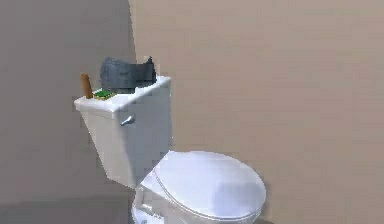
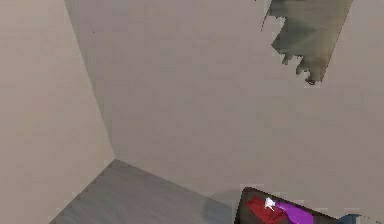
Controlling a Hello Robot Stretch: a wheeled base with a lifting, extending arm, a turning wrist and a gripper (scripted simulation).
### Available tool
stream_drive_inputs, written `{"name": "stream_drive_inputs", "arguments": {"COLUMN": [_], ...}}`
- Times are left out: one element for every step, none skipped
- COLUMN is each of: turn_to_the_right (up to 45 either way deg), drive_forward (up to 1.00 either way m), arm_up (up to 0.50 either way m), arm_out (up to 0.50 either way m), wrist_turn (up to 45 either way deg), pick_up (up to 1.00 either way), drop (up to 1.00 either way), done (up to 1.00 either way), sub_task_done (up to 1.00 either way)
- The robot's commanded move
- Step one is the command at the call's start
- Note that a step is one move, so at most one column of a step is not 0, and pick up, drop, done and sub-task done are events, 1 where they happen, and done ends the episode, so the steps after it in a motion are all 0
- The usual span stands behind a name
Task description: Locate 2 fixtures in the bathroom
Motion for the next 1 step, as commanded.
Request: {"name": "stream_drive_inputs", "arguments": {"turn_to_the_right": [0.0], "drive_forward": [0.00], "arm_up": [0.00], "arm_out": [0.00], "wrist_turn": [0.0], "pick_up": [0.00], "drop": [0.00], "done": [1.00], "sub_task_done": [0.00]}}
